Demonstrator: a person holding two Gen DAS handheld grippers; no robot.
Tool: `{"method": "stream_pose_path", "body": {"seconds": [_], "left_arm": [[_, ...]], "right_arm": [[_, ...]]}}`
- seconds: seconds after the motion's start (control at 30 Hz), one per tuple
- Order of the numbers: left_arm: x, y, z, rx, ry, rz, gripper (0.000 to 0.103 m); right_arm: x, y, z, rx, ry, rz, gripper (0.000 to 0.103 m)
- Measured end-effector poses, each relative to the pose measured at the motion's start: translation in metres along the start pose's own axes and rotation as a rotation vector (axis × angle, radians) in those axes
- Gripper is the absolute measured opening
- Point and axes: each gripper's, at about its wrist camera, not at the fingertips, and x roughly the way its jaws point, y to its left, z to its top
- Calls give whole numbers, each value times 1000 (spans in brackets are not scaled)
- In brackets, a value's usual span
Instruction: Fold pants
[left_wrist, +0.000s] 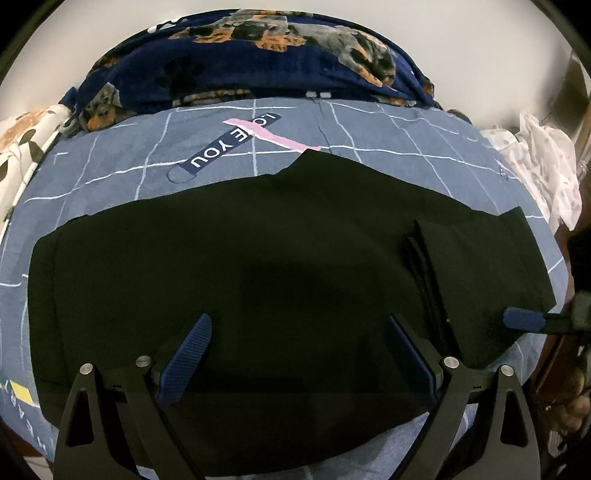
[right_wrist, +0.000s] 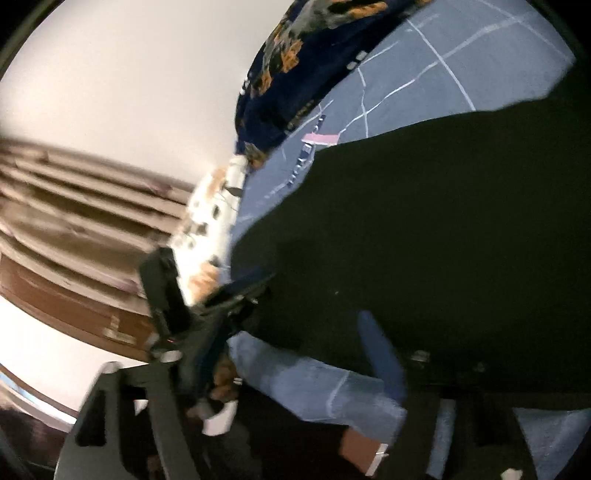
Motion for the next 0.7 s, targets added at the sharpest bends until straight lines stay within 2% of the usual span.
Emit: {"method": "stream_pose_path", "body": {"seconds": [0.1, 0.2, 0.3, 0.4, 0.47, 0.53, 0.7], "left_arm": [[-2, 1, 0, -3, 0, 0, 94], [-7, 2, 0, 12, -3, 10, 94], [-15, 5, -1, 23, -14, 23, 94], [-28, 12, 1, 14, -42, 22, 94], [-37, 18, 2, 2, -58, 24, 94], [-40, 23, 2, -15, -67, 16, 94], [-31, 27, -1, -39, -29, 11, 94]], "right_arm": [[-15, -8, 3, 56, -34, 51, 81], [-35, -5, 8, 26, -66, 13, 81], [-49, -3, 9, -17, -74, -64, 81], [-71, -18, 13, 0, -131, -80, 80], [-96, -36, 19, 31, -206, -105, 79], [-117, -54, 22, 86, -257, -80, 78], [-133, -82, 22, 180, -286, -82, 61]]}}
